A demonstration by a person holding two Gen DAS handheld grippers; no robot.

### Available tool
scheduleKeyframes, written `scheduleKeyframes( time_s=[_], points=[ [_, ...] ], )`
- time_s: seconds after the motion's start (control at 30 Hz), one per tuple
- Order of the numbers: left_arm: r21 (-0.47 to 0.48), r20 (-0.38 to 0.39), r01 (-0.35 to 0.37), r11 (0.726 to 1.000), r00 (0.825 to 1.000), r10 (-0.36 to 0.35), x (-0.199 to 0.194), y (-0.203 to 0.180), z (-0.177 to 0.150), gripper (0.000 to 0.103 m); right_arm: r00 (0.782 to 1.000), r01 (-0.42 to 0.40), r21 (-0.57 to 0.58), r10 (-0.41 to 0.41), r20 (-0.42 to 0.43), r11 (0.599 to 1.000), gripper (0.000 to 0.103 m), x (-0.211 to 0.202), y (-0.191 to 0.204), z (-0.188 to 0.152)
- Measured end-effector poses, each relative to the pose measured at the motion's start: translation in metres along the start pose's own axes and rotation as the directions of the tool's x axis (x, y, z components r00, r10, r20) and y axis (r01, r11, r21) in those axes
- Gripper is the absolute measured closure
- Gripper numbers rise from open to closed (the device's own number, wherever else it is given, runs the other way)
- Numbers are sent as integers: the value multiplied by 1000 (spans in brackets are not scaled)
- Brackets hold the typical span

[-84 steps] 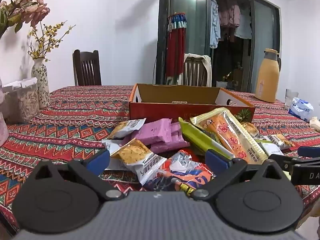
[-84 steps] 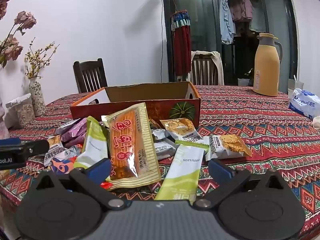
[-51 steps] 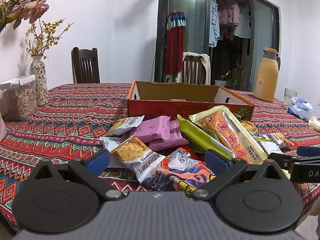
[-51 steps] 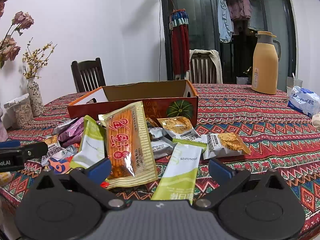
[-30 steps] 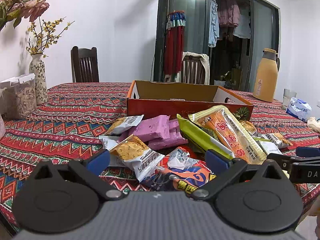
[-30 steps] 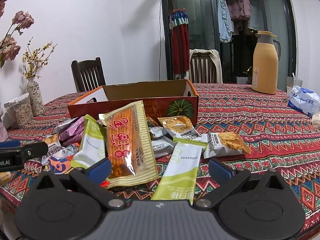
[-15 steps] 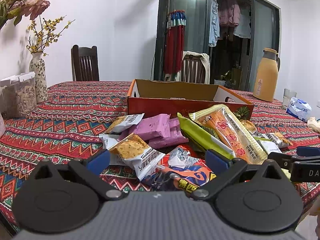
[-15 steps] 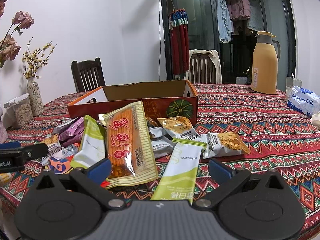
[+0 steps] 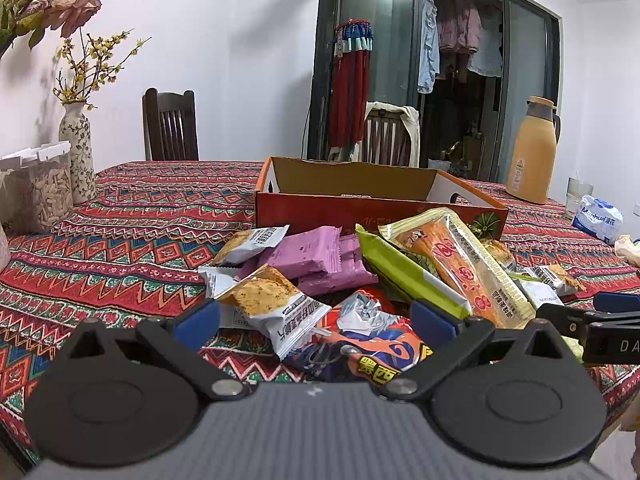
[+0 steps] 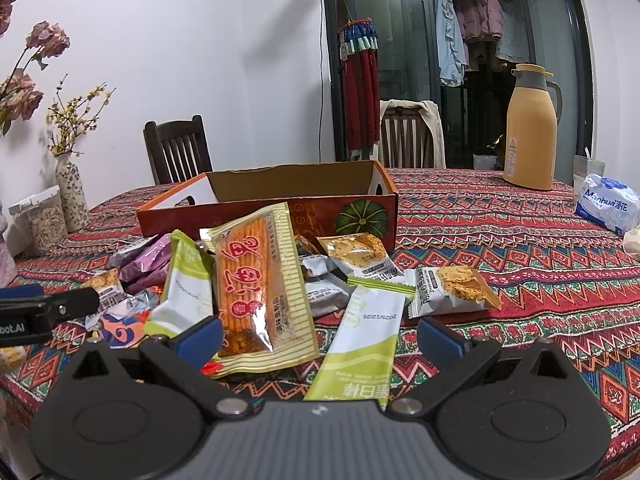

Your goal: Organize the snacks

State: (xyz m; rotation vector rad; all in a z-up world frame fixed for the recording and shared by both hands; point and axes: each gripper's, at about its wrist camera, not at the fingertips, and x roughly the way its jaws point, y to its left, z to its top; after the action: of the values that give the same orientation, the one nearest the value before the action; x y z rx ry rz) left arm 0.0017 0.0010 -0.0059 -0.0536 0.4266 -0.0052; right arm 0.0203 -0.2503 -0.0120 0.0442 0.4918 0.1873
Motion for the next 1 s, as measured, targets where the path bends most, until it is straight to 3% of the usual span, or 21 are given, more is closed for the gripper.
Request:
scheduleKeyframes(
  time_s=[0.5,0.57,0.7,0.87,1.0],
  points=[
    [-3,-4,3,1000,1000,-3,1,-1,-2,0,1000,-1,-10,1,-2,1000,1,-1,3,1],
    [-6,-5,5,1000,1000,-5,1,0,-2,0,1000,5,-14,-5,-7,1000,12,-2,3,2],
    [-15,-7,6,1000,1000,-6,2,2,-2,0,999,29,-10,-29,-26,1000,20,1,-4,1],
    [-20,-14,9,1000,1000,-10,4,3,-2,0,995,72,30,-70,-68,997,45,12,-17,1],
    [-23,-18,11,1000,1000,-12,5,4,-1,0,993,92,64,-86,-86,994,53,24,-25,8]
  ],
)
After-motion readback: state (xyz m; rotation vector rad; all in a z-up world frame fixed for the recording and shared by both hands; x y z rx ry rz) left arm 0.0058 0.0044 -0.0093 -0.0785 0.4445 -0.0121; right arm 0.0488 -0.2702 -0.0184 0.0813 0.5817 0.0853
